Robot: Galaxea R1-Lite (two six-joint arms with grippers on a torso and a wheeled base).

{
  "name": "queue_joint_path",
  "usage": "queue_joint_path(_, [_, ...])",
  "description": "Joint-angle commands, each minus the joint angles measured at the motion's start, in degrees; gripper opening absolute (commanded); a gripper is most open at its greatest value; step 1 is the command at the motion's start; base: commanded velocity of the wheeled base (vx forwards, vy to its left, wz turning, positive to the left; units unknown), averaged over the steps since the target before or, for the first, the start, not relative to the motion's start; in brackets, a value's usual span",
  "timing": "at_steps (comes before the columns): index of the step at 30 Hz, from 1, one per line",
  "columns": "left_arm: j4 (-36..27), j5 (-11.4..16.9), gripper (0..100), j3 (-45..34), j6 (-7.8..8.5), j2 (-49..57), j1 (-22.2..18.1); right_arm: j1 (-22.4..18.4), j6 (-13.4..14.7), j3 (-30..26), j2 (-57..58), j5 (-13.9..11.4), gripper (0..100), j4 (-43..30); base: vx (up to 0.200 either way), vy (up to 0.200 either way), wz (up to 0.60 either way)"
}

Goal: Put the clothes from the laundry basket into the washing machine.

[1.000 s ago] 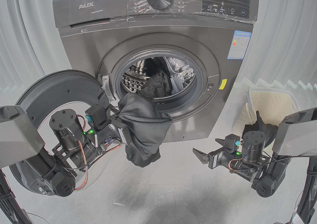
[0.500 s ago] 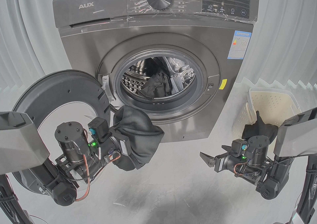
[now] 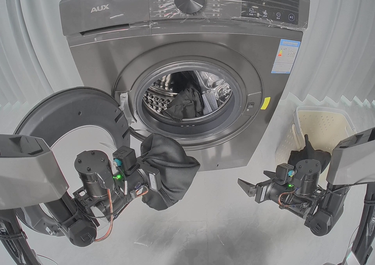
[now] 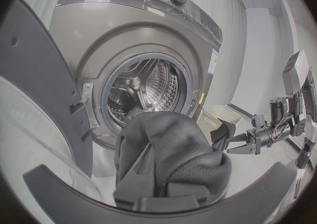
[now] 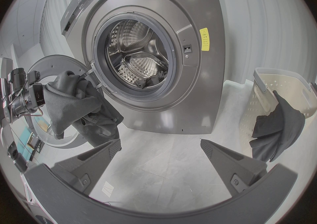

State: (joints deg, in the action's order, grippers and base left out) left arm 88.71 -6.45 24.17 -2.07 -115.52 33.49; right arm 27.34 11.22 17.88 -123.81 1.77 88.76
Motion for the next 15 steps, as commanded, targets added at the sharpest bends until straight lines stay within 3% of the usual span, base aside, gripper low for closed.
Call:
queue_joint_path(1, [0.06, 0.03, 0, -0.27, -0.04, -0.06, 0.26, 0.25, 0.03, -0.22, -0.03, 0.08, 100, 0.01, 0.000, 0.000, 0.00])
queue_joint_path(5, [-0.03, 0.12, 0, -0.80, -0.04, 0.21, 0.09, 0.61, 0.12, -0.31, -0.47, 0.08, 100, 0.01, 0.000, 0.000, 0.00])
queue_joint_path(11, [-0.03, -0.06, 0, -0.62, 0.14, -0.32, 0.35, 1.13, 0.12, -0.31, -0.47, 0.08, 100, 0.01, 0.200, 0.000, 0.00])
queue_joint_path(15, [0.06, -0.06, 0, -0.62, 0.14, -0.32, 0.61, 1.31, 0.12, -0.31, -0.38, 0.08, 100, 0.01, 0.000, 0.000, 0.00])
